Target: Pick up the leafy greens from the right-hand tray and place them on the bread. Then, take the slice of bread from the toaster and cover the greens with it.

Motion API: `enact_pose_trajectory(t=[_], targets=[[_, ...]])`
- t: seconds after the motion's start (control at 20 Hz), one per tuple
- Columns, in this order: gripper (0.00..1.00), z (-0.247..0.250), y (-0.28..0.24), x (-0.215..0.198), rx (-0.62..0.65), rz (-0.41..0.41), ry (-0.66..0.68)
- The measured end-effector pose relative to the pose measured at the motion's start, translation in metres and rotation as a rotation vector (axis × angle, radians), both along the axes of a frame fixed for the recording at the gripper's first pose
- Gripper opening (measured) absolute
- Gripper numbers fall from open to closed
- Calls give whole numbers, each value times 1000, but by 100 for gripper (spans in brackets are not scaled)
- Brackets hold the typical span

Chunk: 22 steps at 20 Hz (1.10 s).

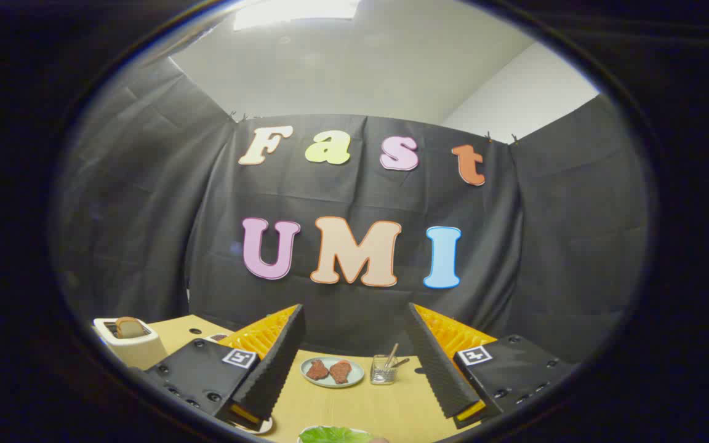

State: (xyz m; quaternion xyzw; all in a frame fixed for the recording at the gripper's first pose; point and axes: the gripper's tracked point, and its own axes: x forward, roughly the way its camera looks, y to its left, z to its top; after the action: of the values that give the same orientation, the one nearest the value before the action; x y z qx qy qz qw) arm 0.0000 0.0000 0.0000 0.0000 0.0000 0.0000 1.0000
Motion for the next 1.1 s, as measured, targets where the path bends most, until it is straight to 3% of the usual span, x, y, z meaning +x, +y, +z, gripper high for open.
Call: enact_pose_trajectory(t=[0.75,1.1], targets=[[100,1,2,11,19,26,-6],[100,-11,6,10,10,86,33]])
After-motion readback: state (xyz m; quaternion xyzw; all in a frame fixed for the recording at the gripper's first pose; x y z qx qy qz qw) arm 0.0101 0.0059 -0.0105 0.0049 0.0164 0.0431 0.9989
